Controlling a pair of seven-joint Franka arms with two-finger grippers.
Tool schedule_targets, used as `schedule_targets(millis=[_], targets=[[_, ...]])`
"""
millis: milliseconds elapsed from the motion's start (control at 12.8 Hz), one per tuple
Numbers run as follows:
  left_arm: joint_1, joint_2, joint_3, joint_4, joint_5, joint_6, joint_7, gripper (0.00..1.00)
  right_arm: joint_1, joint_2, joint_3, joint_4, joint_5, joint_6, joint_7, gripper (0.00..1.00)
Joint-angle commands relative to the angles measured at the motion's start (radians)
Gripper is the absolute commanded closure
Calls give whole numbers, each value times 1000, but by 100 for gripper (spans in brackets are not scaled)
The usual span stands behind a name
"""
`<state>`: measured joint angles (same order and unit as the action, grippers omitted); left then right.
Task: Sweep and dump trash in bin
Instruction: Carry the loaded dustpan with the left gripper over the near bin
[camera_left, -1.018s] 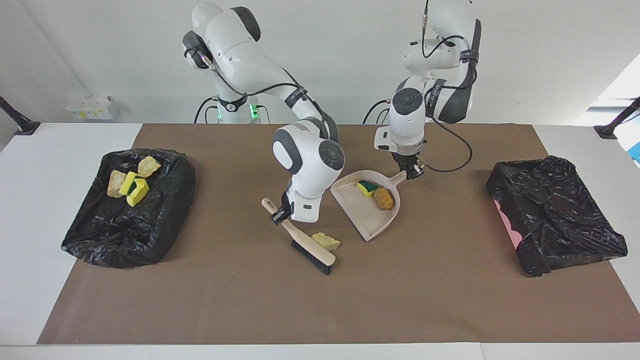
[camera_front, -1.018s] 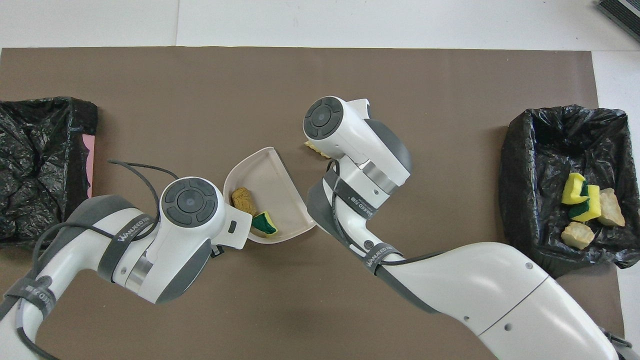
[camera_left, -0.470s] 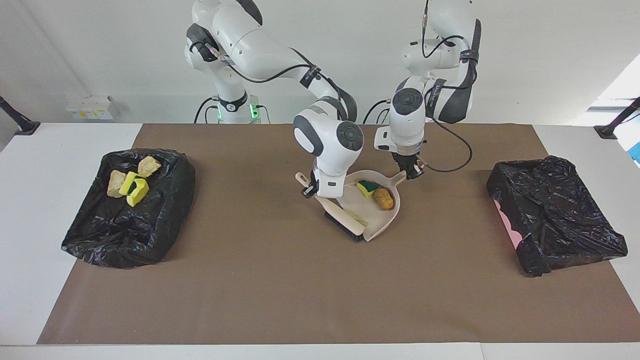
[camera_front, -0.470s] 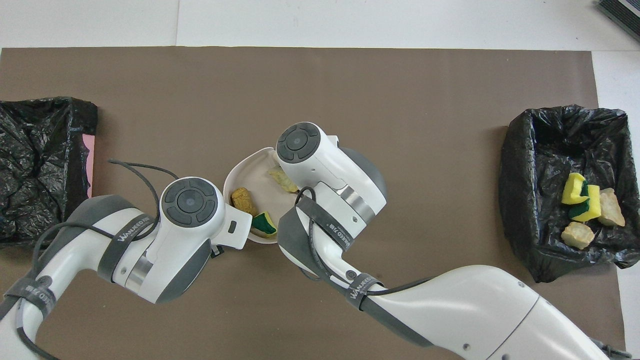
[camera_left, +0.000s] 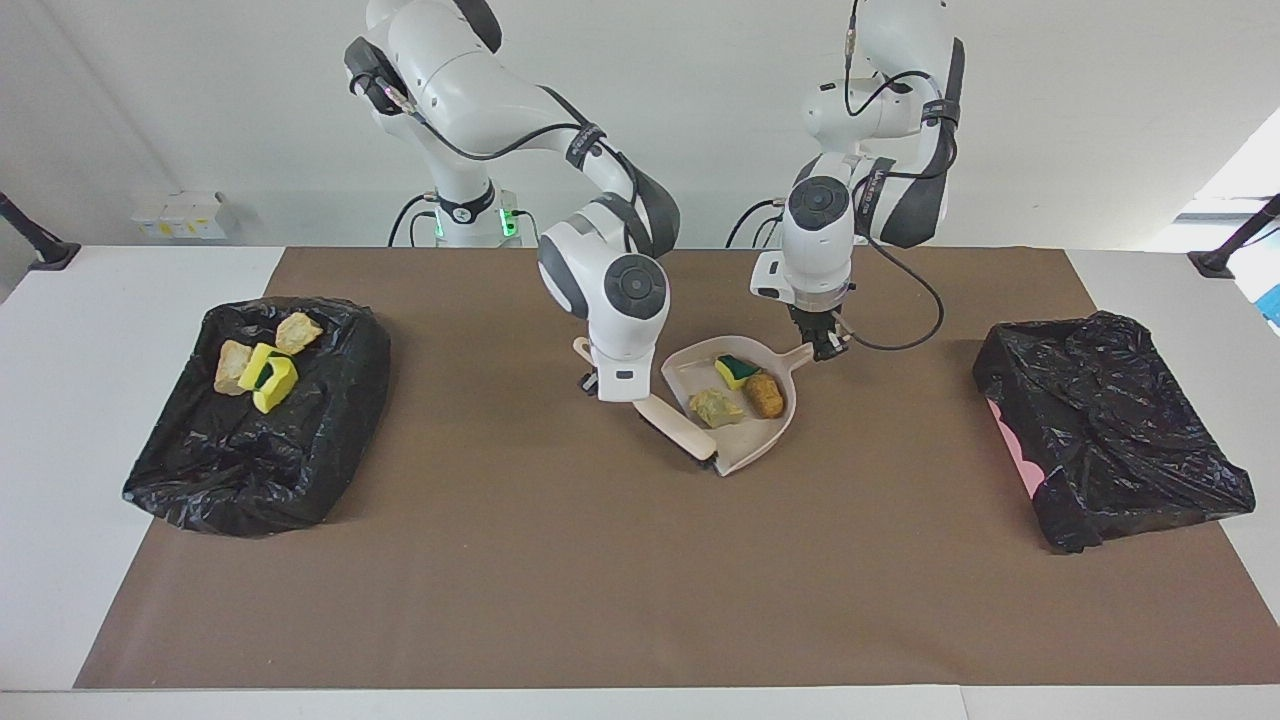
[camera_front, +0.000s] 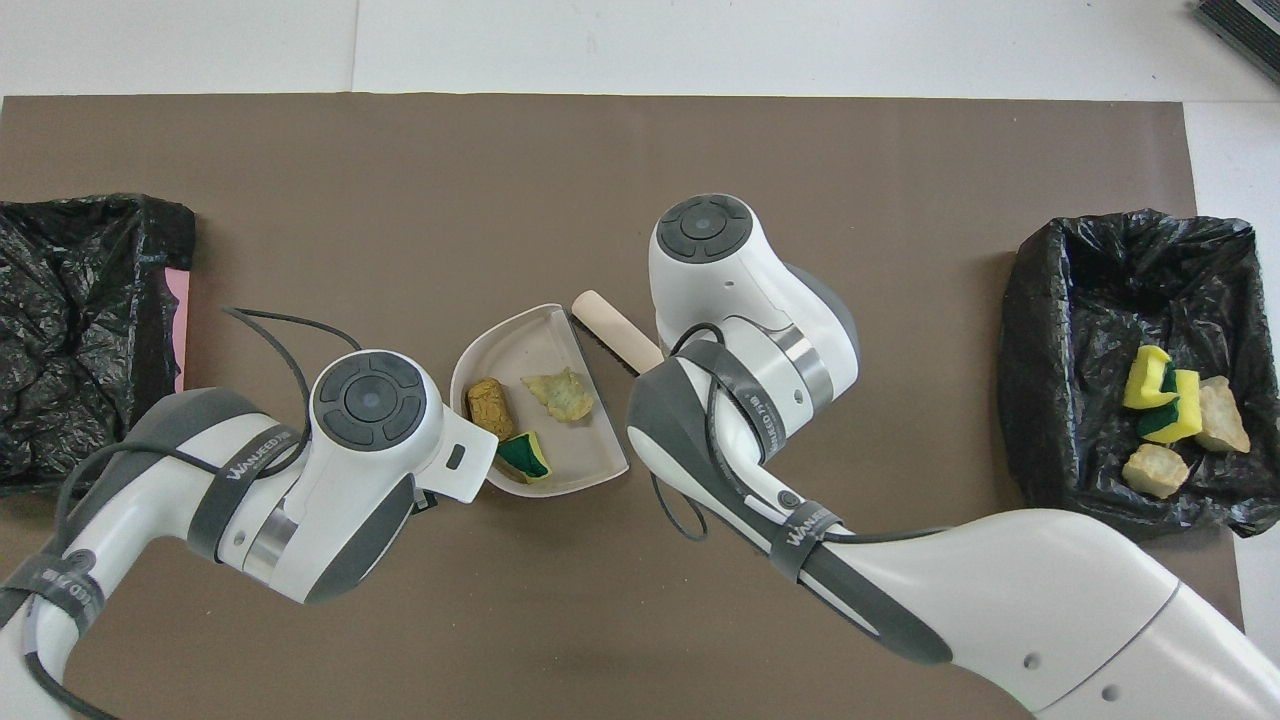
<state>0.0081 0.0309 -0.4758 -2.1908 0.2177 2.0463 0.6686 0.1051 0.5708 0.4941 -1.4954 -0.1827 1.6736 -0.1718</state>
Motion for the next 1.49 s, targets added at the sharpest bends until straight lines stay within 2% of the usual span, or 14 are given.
schedule_targets(millis=[0,235,392,627,783,940,1097,1175,1410], targets=[[9,-2,25,13,-8,20,94,100,-71,-52,17,-28,23,-46,-29,100],[6,-14,94,26,-8,31,225,100,-91,-69,17,-54,26,-64,21,100],[0,-26,162,49,-8,29,320,100,-79,-104,21,-118,25,-57,231,100],[-13,-46,322,124,-8,15,497,100,-12,-176,24,-213,31,-43,482,100],[-16,-51,437,183,-9,6,564,100,43,-195,24,-229,57,-23,660,100],[-16,-45,555,236,-11,-20,594,100,85,-235,24,-297,116,67,809,100],[-14,-29,688,293,-30,-20,702,100,126,-311,24,-460,173,295,911,100],[-13,-7,753,325,-38,-11,786,100,128,-325,24,-501,219,360,923,100],[-5,59,900,437,-58,50,986,100,162,-310,24,-513,241,388,940,100]])
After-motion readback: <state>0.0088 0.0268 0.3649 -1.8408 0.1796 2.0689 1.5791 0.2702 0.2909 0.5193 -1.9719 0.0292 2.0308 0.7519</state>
